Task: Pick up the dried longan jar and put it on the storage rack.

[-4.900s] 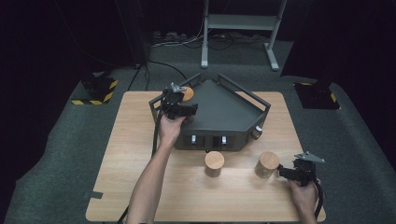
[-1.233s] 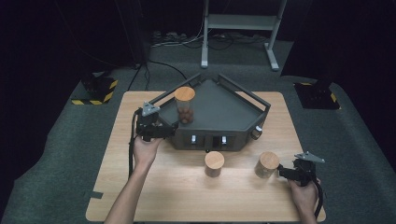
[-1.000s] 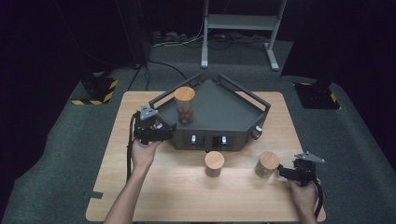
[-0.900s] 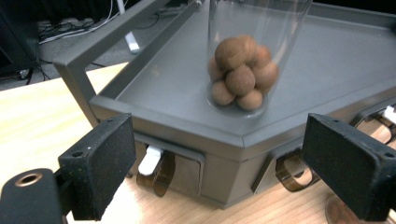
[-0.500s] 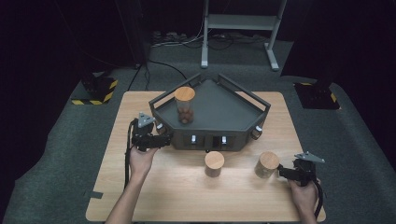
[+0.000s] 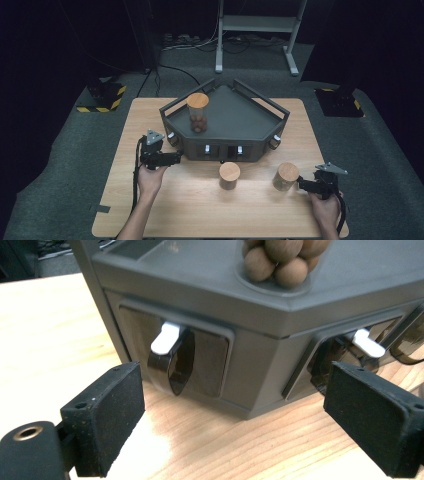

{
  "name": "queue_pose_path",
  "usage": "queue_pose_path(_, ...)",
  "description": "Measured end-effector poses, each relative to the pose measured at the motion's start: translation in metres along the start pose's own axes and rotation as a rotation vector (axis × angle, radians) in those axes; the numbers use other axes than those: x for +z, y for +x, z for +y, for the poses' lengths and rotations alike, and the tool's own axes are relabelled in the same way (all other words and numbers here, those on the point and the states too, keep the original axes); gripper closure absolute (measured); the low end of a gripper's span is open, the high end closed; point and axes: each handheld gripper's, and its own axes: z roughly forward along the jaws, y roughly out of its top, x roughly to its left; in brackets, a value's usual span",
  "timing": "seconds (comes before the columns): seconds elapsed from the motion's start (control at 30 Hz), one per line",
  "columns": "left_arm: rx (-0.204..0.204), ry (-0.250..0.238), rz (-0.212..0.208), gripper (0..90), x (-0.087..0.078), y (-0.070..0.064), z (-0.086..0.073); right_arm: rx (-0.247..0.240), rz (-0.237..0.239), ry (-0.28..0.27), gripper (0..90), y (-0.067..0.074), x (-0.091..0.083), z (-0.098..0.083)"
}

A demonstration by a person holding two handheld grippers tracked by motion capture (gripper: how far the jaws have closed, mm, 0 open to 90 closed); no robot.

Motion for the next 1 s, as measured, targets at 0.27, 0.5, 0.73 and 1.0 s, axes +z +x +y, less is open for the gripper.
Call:
queue_pose_path(0.27, -0.025, 0.013, 0.000, 9.0, 0.008, 0.002, -0.017, 0.001, -0.001, 0.000, 11.0, 0.000, 0.000, 0.000)
queue_pose_path(0.5, -0.014, 0.030, 0.007, 8.8, 0.014, -0.002, -0.025, 0.001, -0.001, 0.000, 11.0, 0.000, 0.000, 0.000)
queue_pose_path(0.73, -0.023, 0.046, 0.011, 8.6, 0.020, -0.002, -0.033, 0.001, -0.001, 0.000, 10.9, 0.000, 0.000, 0.000)
queue_pose_path(1.0, -0.036, 0.060, 0.018, 8.3, 0.024, -0.004, -0.043, 0.001, -0.001, 0.000, 11.0, 0.000, 0.000, 0.000)
